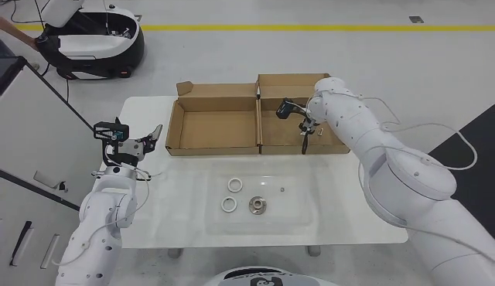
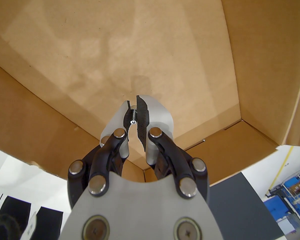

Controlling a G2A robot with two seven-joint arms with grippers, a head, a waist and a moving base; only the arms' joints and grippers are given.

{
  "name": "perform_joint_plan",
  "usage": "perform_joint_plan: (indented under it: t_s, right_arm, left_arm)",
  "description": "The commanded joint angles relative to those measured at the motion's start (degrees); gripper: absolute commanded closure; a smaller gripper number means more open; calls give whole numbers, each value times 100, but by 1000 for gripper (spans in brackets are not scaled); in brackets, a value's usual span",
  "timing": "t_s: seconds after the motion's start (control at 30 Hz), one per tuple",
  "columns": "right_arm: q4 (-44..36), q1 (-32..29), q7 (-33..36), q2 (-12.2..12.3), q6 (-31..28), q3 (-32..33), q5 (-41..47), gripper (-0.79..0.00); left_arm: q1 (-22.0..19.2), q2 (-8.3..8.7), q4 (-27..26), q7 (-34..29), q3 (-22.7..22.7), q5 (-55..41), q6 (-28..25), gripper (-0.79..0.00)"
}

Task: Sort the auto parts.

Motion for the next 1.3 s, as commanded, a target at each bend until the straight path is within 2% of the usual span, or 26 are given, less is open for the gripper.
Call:
perform_joint_plan:
  t_s: [0.0, 0.2, 0.3, 0.5, 0.63, 0.8, 0.83, 0.87, 0.9, 0.93, 1.27]
  right_arm:
    - [32, -15, -14, -14, -20, 10, -2, 0]
    - [145, -69, -73, -50, -35, 31, -56, 0]
    - [195, -75, -88, -63, -47, 53, -62, -43]
    - [219, -28, -134, -83, -59, 102, -83, -212]
    - [183, 17, -204, -90, -60, 121, -143, -256]
    - [79, 121, -337, -89, -63, 173, -187, -357]
    - [57, 144, -384, -84, -71, 188, -191, -409]
    - [35, 176, -420, -78, -78, 206, -191, -526]
    - [6, 202, -451, -71, -99, 222, -195, -767]
    - [-24, 231, -486, -61, -116, 241, -194, -785]
    - [-645, 396, -742, 181, -310, 484, -223, -785]
  left_arm:
    - [0, 0, 0, 0, 0, 0, 0, -785]
    - [0, 0, 0, 0, 0, 0, 0, -785]
    - [0, 0, 0, 0, 0, 0, 0, -785]
    - [0, 0, 0, 0, 0, 0, 0, -785]
    - [0, 0, 0, 0, 0, 0, 0, -785]
    - [0, 0, 0, 0, 0, 0, 0, -785]
    - [0, 0, 0, 0, 0, 0, 0, -785]
    - [0, 0, 0, 0, 0, 0, 0, -785]
    - [0, 0, 0, 0, 0, 0, 0, -785]
    - [0, 0, 0, 0, 0, 0, 0, -785]
    - [0, 0, 0, 0, 0, 0, 0, -785]
